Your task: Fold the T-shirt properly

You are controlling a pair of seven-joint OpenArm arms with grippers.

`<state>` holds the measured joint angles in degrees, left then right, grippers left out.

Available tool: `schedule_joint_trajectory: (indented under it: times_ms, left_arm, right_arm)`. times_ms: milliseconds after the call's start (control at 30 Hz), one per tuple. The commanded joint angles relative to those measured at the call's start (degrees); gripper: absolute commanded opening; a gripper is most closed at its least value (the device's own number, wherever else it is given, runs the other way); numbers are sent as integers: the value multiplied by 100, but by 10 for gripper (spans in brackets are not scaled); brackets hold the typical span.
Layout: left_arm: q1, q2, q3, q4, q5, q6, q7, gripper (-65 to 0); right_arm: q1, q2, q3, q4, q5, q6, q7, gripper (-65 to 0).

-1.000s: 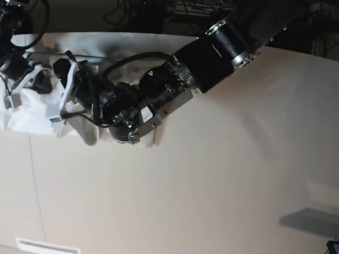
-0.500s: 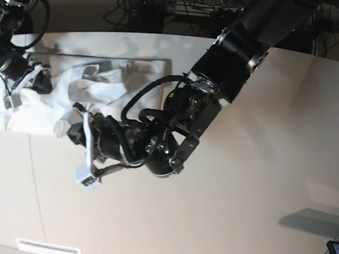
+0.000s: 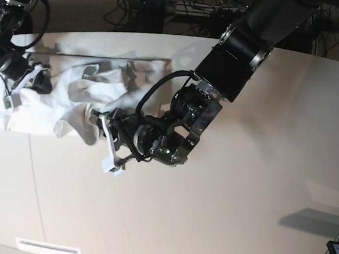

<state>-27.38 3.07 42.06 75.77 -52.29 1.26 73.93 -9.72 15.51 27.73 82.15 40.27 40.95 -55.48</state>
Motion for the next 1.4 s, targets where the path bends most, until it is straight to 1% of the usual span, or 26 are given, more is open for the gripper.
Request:
schedule_joint_trajectory:
  times_ms: [0,133,267,367,600,733,800,900,933,967,1067,1267,1333,1367]
  left_arm:
    - [-150,84,-26,-29,-67,28,-57,-650]
    - [-300,278,0,-443,-67,28,-277,-650]
    - [-528,585,18,-1164,-59,28,-391,-650]
    - [-607,593,44,-1251,-59,28,-699,-650]
    - [-766,593,53,-1577,-85,28,-892,-648]
    - [-775,593,536,-1568,-147,11,-1094,-648]
    - [-775,593,871,-1568,-437,2,-1217,-647]
    - [-801,593,1266,-1568,-1043,2,-1604,-647]
    - [-836,593,1336,-1559,-1193,-60,-1736,-643]
    - [-898,593,1407,-1559,-1325,-253,-1841,-635]
    - [-994,593,1539,-1559,-1448,-1044,-1965,-635]
    - [-1073,593,1504,-1559,-1474,-1906,-2044,-633]
    - [-1073,593,1178,-1436,-1448,-2284,-2044,-635]
    - [-1073,593,915,-1295,-1448,-2363,-2044,-637]
  right_arm:
    - [-17,71,10,-8,-339,-95,-232,-650]
    - [-17,71,10,-8,-339,-95,-232,-650]
    - [-9,71,10,-8,-339,-95,-232,-650]
    - [-9,71,10,-8,-339,-95,-232,-650]
    - [-9,71,10,-8,-339,-95,-232,-650]
    - [-9,71,10,-8,-339,-95,-232,-650]
    - [0,71,10,-8,-339,-95,-232,-650]
    - [0,71,10,-8,-339,-95,-232,-650]
    - [0,71,10,-8,-339,-95,-232,-650]
    - [0,71,10,-8,-339,-95,-232,-650]
    - [-9,71,10,-8,-339,-95,-232,-650]
    - [-17,89,10,-8,-339,-95,-232,-650]
    - [-17,89,10,-8,-339,-95,-232,-650]
    - [-17,89,10,-8,-339,-95,-232,-650]
